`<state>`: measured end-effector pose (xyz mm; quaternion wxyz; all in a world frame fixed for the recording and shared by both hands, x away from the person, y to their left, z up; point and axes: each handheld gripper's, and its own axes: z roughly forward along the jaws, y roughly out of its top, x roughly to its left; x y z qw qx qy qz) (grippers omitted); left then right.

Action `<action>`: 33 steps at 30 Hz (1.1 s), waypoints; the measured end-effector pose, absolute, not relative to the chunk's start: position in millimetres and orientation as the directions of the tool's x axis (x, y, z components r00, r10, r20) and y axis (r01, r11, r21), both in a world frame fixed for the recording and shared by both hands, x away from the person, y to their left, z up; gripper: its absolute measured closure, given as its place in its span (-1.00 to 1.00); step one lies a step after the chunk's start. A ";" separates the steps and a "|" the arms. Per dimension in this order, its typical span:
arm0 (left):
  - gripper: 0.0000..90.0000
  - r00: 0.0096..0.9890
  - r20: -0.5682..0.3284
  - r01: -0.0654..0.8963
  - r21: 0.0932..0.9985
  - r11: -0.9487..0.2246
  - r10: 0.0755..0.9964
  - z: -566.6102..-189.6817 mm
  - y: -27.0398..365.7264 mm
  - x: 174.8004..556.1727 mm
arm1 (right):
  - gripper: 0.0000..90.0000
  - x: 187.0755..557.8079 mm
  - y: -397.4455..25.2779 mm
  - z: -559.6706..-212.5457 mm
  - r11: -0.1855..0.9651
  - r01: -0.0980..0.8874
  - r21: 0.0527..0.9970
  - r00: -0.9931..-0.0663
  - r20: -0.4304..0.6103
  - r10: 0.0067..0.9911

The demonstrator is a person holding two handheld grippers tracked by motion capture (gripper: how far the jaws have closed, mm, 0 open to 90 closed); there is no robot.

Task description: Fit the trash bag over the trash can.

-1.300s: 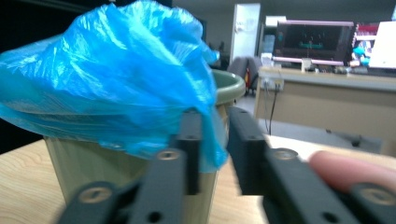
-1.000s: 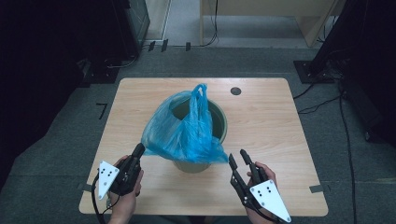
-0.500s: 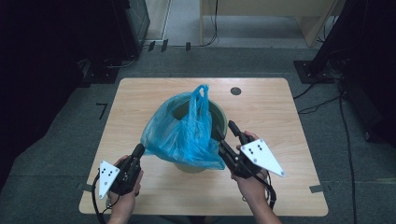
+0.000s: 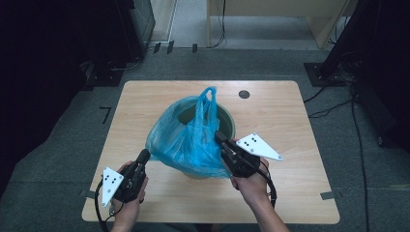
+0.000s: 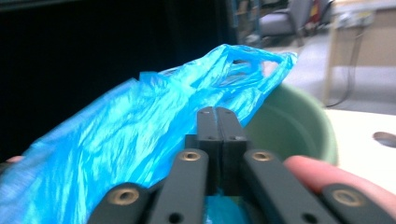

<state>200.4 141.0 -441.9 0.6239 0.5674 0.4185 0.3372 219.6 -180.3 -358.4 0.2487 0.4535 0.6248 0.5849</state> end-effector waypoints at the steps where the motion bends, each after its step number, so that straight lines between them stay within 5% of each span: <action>1: 0.96 0.418 -0.141 0.054 0.990 0.131 0.898 -440.8 141.3 201.1 | 1.00 220.0 -182.3 -358.1 -0.095 0.263 0.960 -0.453 0.210 0.867; 16: 1.00 0.361 -0.156 -0.027 0.984 0.177 0.920 -397.3 140.2 239.3 | 1.00 255.5 -207.6 -345.7 -0.052 0.037 0.998 -0.198 0.058 0.978; 22: 1.00 0.329 -0.160 -0.003 0.985 0.171 0.931 -401.1 139.3 258.1 | 1.00 273.3 -217.0 -361.8 -0.045 0.047 0.998 -0.118 0.050 0.992; 33: 1.00 0.397 -0.094 -0.031 0.993 0.115 0.913 -437.7 146.3 220.2 | 1.00 238.2 -224.8 -400.4 0.001 0.022 1.000 -0.116 0.001 0.993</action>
